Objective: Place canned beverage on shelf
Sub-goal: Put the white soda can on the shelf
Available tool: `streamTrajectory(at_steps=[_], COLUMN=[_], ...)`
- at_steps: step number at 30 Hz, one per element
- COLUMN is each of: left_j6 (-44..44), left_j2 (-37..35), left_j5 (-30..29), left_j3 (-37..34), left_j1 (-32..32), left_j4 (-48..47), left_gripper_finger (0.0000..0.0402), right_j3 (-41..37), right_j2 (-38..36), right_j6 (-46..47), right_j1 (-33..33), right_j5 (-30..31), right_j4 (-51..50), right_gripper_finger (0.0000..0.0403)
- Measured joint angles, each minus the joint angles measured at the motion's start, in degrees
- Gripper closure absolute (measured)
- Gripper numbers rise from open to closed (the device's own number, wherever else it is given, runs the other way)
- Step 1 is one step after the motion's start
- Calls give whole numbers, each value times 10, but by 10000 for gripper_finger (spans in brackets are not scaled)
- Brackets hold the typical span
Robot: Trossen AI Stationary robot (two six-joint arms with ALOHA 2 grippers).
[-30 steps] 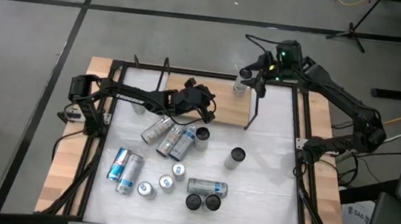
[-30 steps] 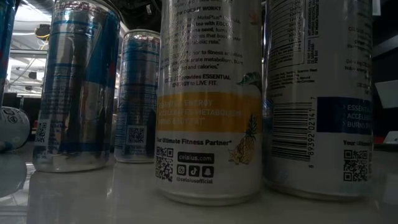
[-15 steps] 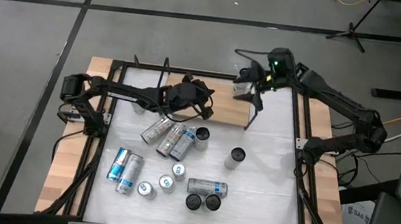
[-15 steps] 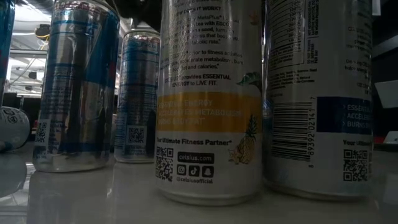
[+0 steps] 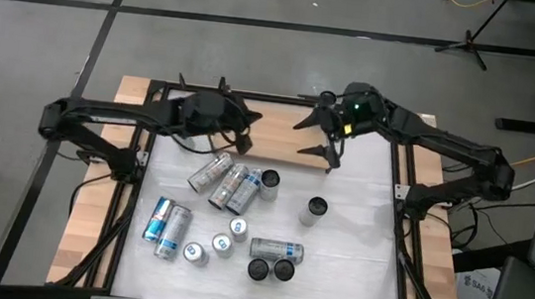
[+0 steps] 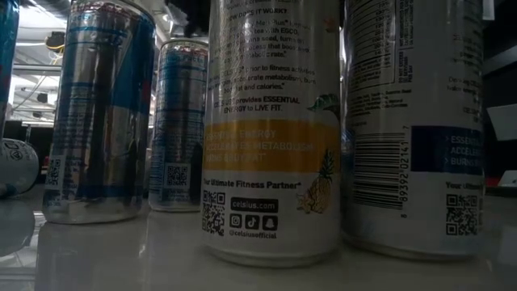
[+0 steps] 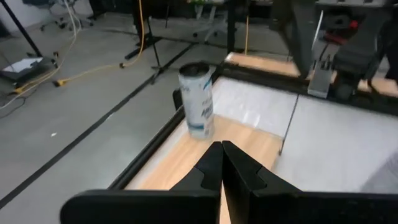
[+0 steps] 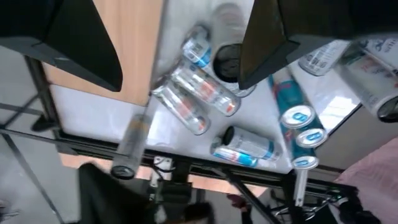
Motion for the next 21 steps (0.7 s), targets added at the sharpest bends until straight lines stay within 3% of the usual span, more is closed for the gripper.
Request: streamTrajectory(at_steps=[8, 21], left_j6=[-1, -1], left_j2=[-68, -76], left_j5=[3, 2], left_j3=[0, 0], left_j1=[-22, -65], left_j4=[-115, -125], left_gripper_finger=[401, 401], right_j3=[0, 0], right_j2=[29, 55], right_j6=[0, -49], right_j1=[52, 105], right_j5=[6, 11], right_j4=[1, 7], right_gripper_finger=[93, 93])
